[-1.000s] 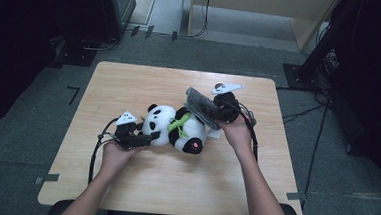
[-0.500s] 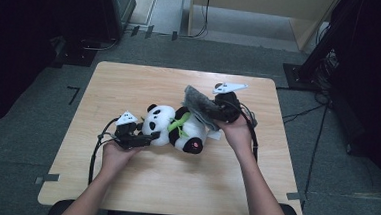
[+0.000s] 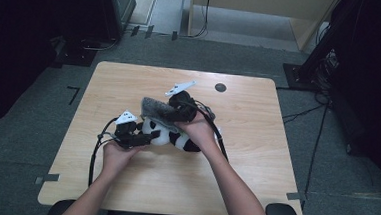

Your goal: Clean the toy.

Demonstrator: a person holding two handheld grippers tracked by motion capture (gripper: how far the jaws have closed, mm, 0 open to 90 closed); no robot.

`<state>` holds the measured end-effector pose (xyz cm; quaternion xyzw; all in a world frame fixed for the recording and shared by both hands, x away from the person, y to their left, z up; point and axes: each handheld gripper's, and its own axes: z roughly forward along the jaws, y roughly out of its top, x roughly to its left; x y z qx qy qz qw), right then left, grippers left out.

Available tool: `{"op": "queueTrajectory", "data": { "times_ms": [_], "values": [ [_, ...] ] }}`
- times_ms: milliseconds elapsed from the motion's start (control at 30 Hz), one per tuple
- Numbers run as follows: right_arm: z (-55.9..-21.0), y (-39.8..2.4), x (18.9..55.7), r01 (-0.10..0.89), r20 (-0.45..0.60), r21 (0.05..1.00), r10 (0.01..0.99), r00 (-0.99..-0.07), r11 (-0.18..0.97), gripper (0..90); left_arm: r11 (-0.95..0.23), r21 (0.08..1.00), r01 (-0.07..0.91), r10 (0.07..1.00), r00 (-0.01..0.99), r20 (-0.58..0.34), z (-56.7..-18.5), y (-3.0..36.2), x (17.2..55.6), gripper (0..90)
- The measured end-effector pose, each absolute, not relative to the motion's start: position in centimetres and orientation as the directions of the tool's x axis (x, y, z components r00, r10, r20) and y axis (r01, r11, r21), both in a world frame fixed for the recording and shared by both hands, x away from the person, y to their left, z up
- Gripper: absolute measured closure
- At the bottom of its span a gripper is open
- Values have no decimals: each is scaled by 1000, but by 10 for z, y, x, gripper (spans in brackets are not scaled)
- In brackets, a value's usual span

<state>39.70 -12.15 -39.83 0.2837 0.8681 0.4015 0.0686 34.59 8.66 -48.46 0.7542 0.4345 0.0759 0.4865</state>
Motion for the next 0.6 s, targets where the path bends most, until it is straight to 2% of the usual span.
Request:
{"op": "queueTrajectory", "data": {
  "times_ms": [67, 200, 433, 600],
  "values": [
    [-403, -120, 398, 431, 105, 748, 551, -828, 505, 616, -142, 800, 583, 731, 607, -313, -485, 87, 346, 313],
    [-406, -124, 395, 407, 67, 746, 549, -833, 527, 682, -151, 801, 580, 737, 606, -300, -484, 85, 345, 316],
    [-405, -143, 393, 419, 15, 711, 583, -812, 565, 689, -160, 789, 593, 735, 605, -306, -484, 86, 348, 329],
    [-405, -169, 393, 440, 28, 732, 622, -782, 520, 707, -163, 788, 593, 733, 608, -306, -484, 86, 348, 329]
  ]
}}
